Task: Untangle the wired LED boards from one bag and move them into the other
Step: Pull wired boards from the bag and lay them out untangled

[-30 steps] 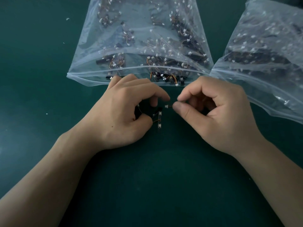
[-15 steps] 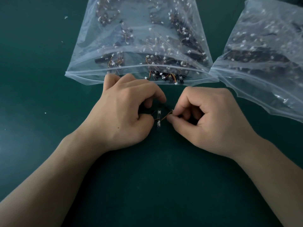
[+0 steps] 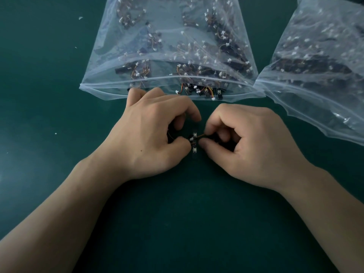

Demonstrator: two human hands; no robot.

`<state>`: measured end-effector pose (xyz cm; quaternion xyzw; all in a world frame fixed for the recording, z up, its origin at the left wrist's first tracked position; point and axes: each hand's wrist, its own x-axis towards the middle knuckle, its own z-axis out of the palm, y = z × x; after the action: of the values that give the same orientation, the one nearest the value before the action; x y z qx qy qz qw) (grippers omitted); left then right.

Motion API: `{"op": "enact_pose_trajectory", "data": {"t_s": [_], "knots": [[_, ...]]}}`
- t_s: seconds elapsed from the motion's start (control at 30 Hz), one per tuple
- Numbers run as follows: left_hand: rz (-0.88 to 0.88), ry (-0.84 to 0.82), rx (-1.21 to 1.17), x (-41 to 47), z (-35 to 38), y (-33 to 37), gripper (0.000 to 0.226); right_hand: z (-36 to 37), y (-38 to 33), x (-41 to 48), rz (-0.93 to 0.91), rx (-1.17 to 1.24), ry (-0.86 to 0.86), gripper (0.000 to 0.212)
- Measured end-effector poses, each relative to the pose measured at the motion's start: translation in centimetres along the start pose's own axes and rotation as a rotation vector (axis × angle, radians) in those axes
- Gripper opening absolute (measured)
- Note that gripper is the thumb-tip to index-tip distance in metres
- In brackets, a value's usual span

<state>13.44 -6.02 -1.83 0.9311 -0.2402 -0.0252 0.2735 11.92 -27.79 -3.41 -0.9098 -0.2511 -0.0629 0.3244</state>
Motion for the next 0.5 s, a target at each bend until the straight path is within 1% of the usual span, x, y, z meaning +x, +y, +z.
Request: {"op": "enact_pose_trajectory", "data": {"t_s": [0.07, 0.13, 0.23, 0.3, 0.37, 0.5], "knots": [[-0.002, 0.002, -0.005, 0.1, 0.0, 0.0, 0.035, -0.2, -0.1, 0.1, -0.003, 0.010, -0.044, 0.021], [-0.006, 0.009, -0.006, 0.1, 0.1, 0.0, 0.034, -0.4, -0.2, 0.1, 0.003, 0.059, -0.054, 0.026], [-0.012, 0.024, -0.004, 0.1, 0.2, -0.1, 0.030, -0.6, 0.1, -0.1, 0.044, 0.130, 0.004, 0.021], [-0.023, 0.037, 0.001, 0.1, 0.3, 0.0, 0.028, -0.6, 0.2, 0.0, 0.083, 0.096, 0.009, 0.020], [-0.029, 0.053, 0.016, 0.0, 0.4, 0.0, 0.027, -0.8, 0.4, 0.1, 0.095, 0.067, -0.047, 0.026], [-0.032, 0.068, 0.063, -0.1, 0.5, -0.1, 0.023, -1.9, 1.5, 0.4, 0.058, 0.076, -0.168, 0.041]]}}
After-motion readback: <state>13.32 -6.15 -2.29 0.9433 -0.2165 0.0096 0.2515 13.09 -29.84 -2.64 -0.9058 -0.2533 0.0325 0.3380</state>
